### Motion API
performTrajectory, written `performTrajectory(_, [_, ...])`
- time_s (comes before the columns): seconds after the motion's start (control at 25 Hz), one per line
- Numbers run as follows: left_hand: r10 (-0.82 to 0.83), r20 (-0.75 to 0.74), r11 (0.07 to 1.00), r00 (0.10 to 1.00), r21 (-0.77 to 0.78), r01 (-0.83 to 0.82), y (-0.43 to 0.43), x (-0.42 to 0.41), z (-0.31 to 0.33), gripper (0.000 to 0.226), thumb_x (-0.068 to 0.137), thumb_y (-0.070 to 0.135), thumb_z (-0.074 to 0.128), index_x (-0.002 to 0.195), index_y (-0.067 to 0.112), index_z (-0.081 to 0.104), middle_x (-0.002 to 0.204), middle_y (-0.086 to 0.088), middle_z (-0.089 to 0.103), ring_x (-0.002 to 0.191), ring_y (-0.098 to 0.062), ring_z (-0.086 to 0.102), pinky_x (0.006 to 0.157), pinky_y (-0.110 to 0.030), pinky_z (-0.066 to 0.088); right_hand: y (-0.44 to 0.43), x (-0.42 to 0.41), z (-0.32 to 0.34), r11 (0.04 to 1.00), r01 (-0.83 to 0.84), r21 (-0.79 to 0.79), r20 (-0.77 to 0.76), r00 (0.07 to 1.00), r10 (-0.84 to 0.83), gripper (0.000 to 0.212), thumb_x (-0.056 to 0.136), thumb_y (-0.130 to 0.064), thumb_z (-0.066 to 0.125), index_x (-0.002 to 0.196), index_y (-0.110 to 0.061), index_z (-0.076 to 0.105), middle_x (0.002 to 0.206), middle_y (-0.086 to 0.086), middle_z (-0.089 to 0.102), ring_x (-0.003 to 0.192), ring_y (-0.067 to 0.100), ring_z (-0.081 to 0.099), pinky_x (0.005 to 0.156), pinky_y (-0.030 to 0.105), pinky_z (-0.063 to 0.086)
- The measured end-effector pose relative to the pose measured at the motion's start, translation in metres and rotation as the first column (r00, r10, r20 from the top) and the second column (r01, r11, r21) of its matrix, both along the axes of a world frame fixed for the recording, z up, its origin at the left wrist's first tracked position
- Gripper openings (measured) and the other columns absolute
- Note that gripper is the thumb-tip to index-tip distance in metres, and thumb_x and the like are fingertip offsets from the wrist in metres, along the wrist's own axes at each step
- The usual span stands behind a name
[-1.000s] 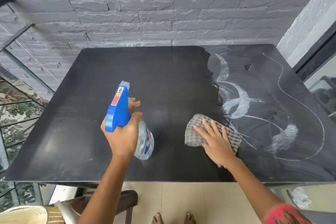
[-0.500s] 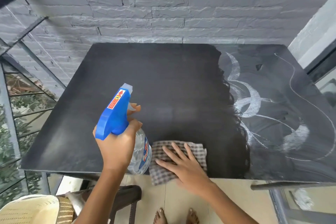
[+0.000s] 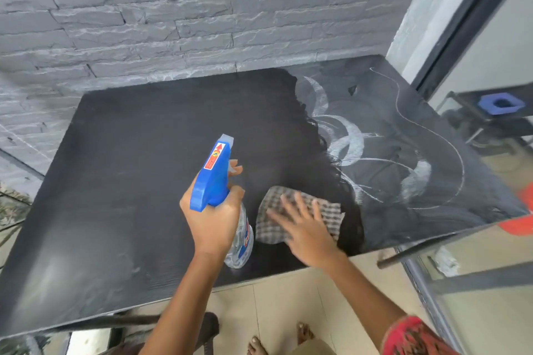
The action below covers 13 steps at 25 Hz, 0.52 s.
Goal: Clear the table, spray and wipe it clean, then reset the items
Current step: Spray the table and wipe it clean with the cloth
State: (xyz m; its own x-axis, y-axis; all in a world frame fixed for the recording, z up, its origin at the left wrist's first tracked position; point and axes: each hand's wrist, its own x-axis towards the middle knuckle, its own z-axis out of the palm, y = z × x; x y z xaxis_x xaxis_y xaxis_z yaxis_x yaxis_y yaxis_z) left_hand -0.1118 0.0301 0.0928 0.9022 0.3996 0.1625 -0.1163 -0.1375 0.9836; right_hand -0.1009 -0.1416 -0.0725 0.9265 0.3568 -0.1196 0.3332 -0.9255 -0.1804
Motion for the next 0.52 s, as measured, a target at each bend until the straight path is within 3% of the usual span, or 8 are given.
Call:
performTrajectory(0.08, [-0.005, -0.002, 1.000, 1.000, -0.001, 0.005, -0.002, 0.003, -0.004, 0.038, 0.071, -0.017, 0.055, 0.080, 0.019, 0.064, 0.080, 0.026, 0.068, 0.071, 0.002, 0.062, 0.065, -0.010, 0.046, -0.008, -0.039, -0.009, 0.994, -0.103, 0.026, 0.013, 0.995, 0.103, 0.080, 0.084, -0.025, 0.051, 0.144, -0.049, 0.003, 0.155, -0.007, -0.012, 0.141, 0.029, -0.020, 0.109, 0.054, -0.018])
performTrajectory(0.16, [-0.013, -0.005, 1.000, 1.000, -0.010, 0.013, -0.004, 0.004, -0.006, 0.038, 0.072, -0.017, 0.055, 0.080, 0.019, 0.064, 0.078, 0.026, 0.068, 0.070, 0.003, 0.062, 0.064, -0.007, 0.046, -0.032, -0.063, -0.013, 0.995, -0.100, 0.011, 0.009, 0.995, 0.100, 0.087, 0.082, -0.020, 0.047, 0.142, -0.054, -0.006, 0.154, -0.012, -0.016, 0.139, 0.022, -0.028, 0.110, 0.050, -0.019])
performTrajectory(0.28, [-0.035, 0.005, 0.999, 0.999, -0.033, 0.035, -0.007, -0.001, -0.007, 0.029, 0.076, -0.010, 0.058, 0.082, 0.017, 0.063, 0.077, 0.027, 0.067, 0.074, 0.005, 0.063, 0.066, -0.004, 0.045, -0.063, -0.051, -0.007, 0.998, 0.054, -0.024, -0.016, 0.998, -0.055, 0.085, 0.086, -0.020, 0.047, 0.140, -0.057, -0.008, 0.154, -0.016, -0.016, 0.142, 0.018, -0.023, 0.112, 0.045, -0.017])
performTrajectory(0.44, [-0.030, 0.036, 0.997, 0.999, -0.065, 0.032, -0.005, -0.008, -0.010, 0.019, 0.073, 0.007, 0.056, 0.073, 0.025, 0.061, 0.077, 0.024, 0.068, 0.077, 0.004, 0.064, 0.070, -0.006, 0.045, -0.045, 0.012, 0.007, 0.954, 0.291, -0.070, -0.009, 0.956, -0.292, 0.065, 0.095, -0.038, 0.041, 0.145, -0.045, 0.000, 0.159, -0.002, -0.006, 0.145, 0.027, -0.009, 0.113, 0.054, -0.005])
performTrajectory(0.52, [-0.033, 0.044, 0.998, 0.999, -0.057, 0.035, -0.004, -0.009, -0.011, 0.019, 0.072, 0.008, 0.055, 0.070, 0.026, 0.060, 0.078, 0.018, 0.067, 0.077, 0.004, 0.064, 0.071, -0.006, 0.045, -0.026, 0.024, 0.007, 0.941, 0.327, -0.091, -0.003, 0.944, -0.329, 0.064, 0.096, -0.043, 0.038, 0.146, -0.042, -0.002, 0.159, 0.002, -0.007, 0.144, 0.031, -0.010, 0.112, 0.058, -0.005])
